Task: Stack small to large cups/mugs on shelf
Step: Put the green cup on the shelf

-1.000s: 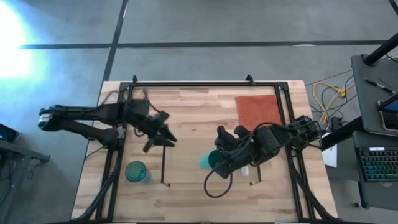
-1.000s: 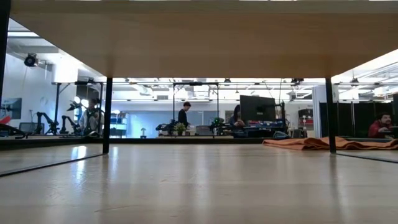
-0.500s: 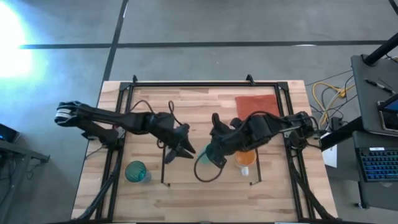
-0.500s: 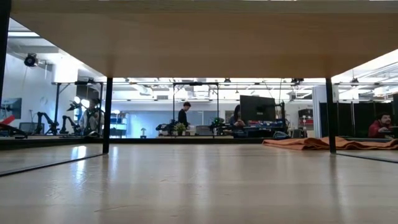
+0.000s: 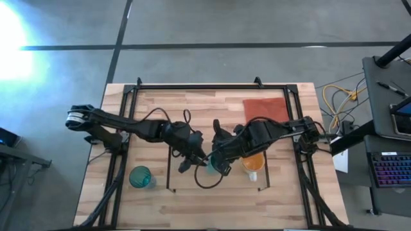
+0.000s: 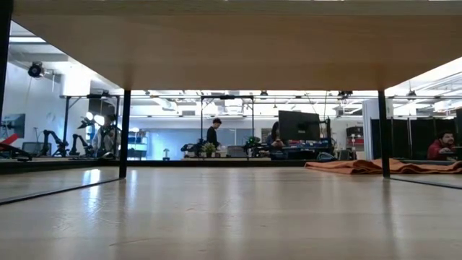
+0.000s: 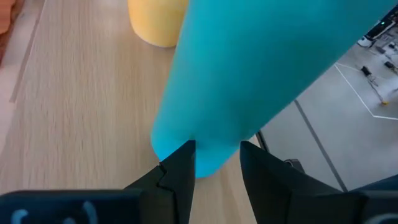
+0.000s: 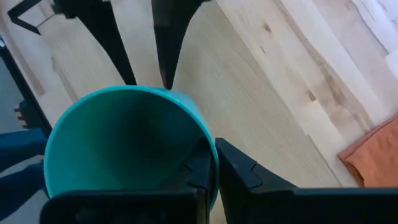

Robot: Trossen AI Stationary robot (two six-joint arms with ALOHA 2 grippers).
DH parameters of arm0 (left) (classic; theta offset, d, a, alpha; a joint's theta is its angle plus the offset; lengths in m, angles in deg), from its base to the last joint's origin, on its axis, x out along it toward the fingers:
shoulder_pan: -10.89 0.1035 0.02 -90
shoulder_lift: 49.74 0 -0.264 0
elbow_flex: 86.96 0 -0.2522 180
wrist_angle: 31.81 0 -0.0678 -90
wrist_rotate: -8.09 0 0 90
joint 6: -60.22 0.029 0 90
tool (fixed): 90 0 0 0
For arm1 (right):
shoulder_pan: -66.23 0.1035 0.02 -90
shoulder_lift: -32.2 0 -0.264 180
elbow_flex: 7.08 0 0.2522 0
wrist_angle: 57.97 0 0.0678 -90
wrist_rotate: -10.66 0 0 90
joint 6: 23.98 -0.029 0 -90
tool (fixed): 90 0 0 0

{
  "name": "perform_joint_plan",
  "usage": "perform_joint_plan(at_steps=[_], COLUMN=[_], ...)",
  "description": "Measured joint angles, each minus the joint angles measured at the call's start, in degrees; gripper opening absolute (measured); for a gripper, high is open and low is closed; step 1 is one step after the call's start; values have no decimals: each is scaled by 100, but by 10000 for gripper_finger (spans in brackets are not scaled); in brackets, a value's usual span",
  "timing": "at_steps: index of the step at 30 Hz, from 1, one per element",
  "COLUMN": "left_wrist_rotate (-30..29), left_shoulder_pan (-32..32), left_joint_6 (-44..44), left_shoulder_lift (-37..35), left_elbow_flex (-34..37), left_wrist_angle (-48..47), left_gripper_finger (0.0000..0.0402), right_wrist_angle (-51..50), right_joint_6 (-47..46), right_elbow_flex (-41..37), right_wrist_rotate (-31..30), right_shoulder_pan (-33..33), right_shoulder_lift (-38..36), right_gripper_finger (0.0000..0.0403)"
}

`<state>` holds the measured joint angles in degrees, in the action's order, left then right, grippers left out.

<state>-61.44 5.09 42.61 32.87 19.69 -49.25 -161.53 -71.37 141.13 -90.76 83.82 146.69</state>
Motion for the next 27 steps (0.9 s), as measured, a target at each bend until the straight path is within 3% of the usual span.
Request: perform_joint_plan(at_steps=[9,19,27], left_wrist_rotate=[-94,-143,-147], left_shoulder_pan=[0,7,4], left_joint_6=[-133,-158,-153], left_shoulder_lift=[-13,8,-22], left_elbow_flex=[11,98,127], left_wrist_angle=[172,122,116], left_gripper_finger=[111,111,111], right_wrist_angle=[67,217,226], right_joint_6=[-191,-231,-205], right_elbow_flex=[0,0,0], right_wrist_rotate=[-41,-224,-87], right_shoulder_pan=[-9,-168,-186], right_shoulder_lift=[32,34,34], right_gripper_finger=[17,105,139])
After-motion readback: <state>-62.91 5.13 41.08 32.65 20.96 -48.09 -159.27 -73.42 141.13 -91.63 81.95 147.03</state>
